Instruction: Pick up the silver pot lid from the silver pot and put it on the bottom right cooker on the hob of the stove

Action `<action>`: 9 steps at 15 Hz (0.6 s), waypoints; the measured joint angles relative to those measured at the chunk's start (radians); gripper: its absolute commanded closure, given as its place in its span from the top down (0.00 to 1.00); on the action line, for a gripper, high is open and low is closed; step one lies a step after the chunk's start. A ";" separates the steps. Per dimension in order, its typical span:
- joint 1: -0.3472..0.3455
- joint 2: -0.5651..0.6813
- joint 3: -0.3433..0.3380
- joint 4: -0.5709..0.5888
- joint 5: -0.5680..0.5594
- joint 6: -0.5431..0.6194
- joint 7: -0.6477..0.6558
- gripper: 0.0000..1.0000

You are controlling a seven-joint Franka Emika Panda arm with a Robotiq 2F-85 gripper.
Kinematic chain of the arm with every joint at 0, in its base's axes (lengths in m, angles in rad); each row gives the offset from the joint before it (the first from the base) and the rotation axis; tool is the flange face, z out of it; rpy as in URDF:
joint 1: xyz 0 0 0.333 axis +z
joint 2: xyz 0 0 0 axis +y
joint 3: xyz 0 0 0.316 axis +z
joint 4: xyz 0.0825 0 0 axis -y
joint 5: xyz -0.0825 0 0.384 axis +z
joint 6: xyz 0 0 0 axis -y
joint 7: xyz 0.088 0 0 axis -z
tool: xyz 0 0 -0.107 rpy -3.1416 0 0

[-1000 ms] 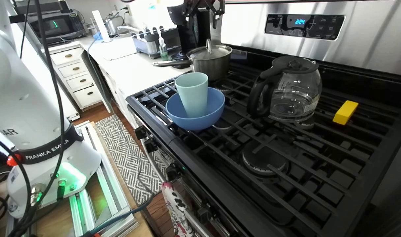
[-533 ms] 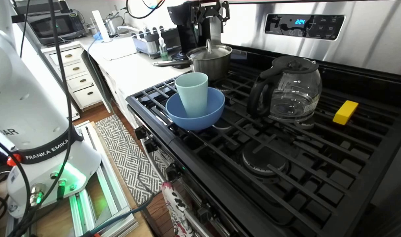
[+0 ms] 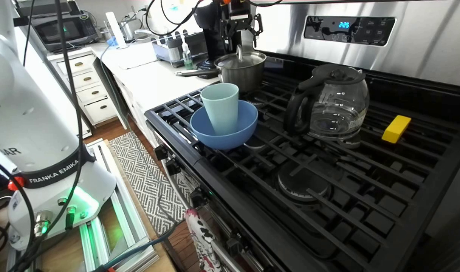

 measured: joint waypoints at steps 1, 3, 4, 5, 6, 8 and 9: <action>-0.006 0.000 0.000 -0.002 0.000 0.003 -0.019 0.98; -0.017 0.000 0.000 -0.002 0.001 0.003 -0.057 0.73; -0.020 0.000 0.000 -0.003 0.001 0.003 -0.076 0.72; -0.022 0.000 0.000 -0.004 0.001 0.003 -0.095 0.65; -0.022 0.000 0.001 -0.005 0.001 0.003 -0.113 0.58; -0.022 0.000 0.007 -0.009 0.002 0.002 -0.145 0.43; -0.022 0.000 0.011 -0.011 0.002 0.002 -0.161 0.36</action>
